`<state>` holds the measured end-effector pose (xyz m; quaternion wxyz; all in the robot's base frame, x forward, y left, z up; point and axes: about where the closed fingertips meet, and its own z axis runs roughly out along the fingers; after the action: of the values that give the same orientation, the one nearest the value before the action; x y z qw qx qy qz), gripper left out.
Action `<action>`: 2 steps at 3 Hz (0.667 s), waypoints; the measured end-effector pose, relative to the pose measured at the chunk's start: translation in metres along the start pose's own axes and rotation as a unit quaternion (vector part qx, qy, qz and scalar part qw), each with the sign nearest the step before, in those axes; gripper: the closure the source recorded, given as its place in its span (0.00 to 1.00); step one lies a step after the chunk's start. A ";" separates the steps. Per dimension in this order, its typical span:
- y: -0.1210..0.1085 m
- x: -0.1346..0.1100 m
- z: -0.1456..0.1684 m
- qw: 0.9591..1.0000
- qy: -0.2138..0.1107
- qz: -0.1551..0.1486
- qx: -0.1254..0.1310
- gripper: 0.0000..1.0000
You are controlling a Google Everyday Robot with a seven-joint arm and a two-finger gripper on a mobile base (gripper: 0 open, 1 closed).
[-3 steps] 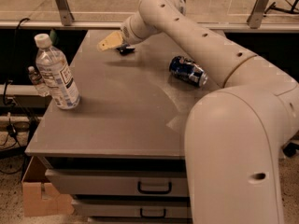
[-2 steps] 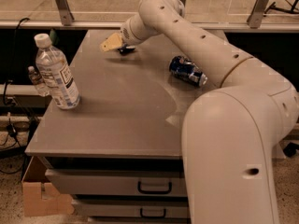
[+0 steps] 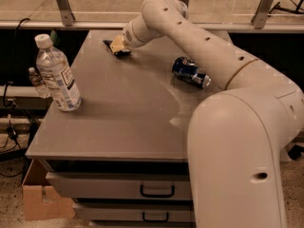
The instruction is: Move rxbar blueberry near blue plastic bottle
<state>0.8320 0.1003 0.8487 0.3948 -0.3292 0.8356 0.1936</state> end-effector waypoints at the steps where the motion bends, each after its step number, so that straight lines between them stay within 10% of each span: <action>1: 0.007 -0.003 -0.005 1.000 0.003 -0.027 -0.004 0.90; 2: 0.017 -0.012 -0.021 0.998 -0.002 -0.068 -0.008 1.00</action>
Offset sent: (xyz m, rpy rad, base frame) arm -0.0331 0.0011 0.0566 -0.1094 -0.1638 0.1701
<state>0.8148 0.1050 0.8722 0.4061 -0.3882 0.8089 0.1731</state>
